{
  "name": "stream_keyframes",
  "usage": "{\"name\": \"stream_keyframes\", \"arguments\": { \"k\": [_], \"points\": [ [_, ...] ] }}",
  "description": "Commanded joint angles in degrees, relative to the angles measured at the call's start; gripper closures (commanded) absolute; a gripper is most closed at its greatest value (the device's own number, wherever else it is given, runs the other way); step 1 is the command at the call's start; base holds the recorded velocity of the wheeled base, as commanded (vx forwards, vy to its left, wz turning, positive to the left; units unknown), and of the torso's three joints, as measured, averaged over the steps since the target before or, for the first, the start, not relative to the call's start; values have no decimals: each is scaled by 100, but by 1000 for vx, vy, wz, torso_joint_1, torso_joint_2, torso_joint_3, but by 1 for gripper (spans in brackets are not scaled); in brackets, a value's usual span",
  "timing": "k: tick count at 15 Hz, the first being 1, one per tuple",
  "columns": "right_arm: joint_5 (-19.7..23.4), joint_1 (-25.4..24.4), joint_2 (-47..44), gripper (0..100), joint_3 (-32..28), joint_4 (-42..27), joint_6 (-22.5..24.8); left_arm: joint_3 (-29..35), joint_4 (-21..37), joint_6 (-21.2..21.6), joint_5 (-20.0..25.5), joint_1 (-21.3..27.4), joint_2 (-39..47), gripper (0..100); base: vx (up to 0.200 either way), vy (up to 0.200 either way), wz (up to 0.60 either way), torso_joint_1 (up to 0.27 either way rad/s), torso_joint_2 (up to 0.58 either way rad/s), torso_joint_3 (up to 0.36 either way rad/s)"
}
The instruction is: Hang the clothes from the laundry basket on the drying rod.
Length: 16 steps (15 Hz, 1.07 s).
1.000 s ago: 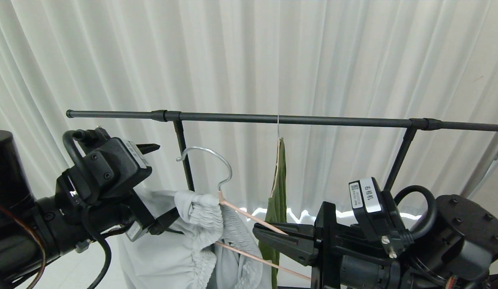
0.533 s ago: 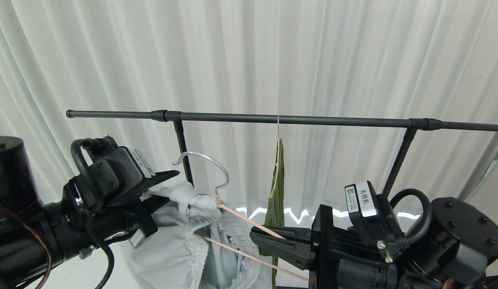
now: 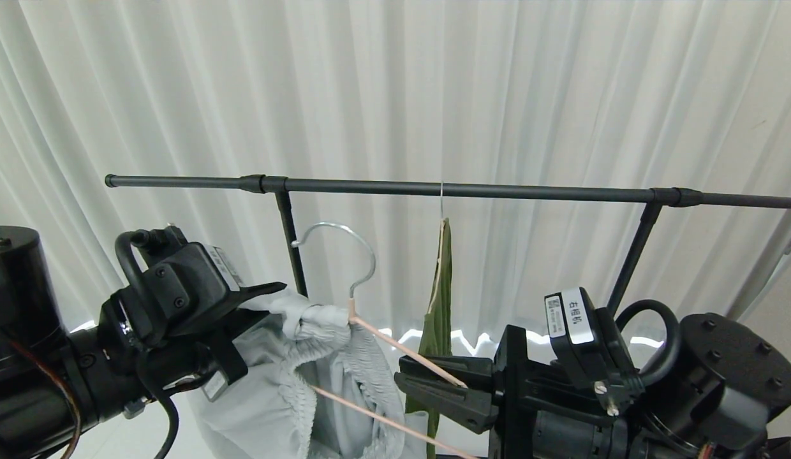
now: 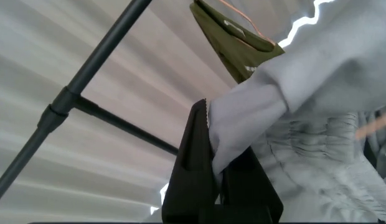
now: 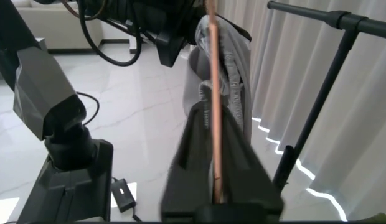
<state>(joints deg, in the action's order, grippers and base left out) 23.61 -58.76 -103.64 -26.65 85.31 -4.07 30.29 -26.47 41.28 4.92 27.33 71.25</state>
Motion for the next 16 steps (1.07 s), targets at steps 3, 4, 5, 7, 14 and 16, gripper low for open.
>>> {"name": "stream_keyframes", "arguments": {
  "k": [3, 4, 5, 7, 14, 16],
  "points": [
    [-67, 268, -24, 0, -7, -14, 12, -94, -8, -23, -35, -35, -138, 100, 0, 0, 0, 0, 0, 0],
    [-120, 400, -68, 0, 11, -14, 3, -111, -8, -32, -123, -123, -164, 100, 0, 0, 0, 0, 0, 0],
    [-217, 479, -121, 0, 11, -14, 12, -120, -8, -32, -308, -211, -182, 100, 0, 0, 0, 0, 0, 0],
    [-419, 558, -147, 0, -25, -6, 12, -111, -8, -50, -703, -246, -173, 100, 0, 0, 0, 0, 0, 0],
    [-867, 1156, -464, 0, -33, -67, 12, 20, -271, -805, -1776, -211, -270, 100, 0, 0, 0, 0, 0, 0],
    [-876, 1174, -464, 0, -33, -278, -32, 152, -298, -1227, -1767, -193, -270, 100, 0, 0, 0, 0, 0, 0]
  ]
}}
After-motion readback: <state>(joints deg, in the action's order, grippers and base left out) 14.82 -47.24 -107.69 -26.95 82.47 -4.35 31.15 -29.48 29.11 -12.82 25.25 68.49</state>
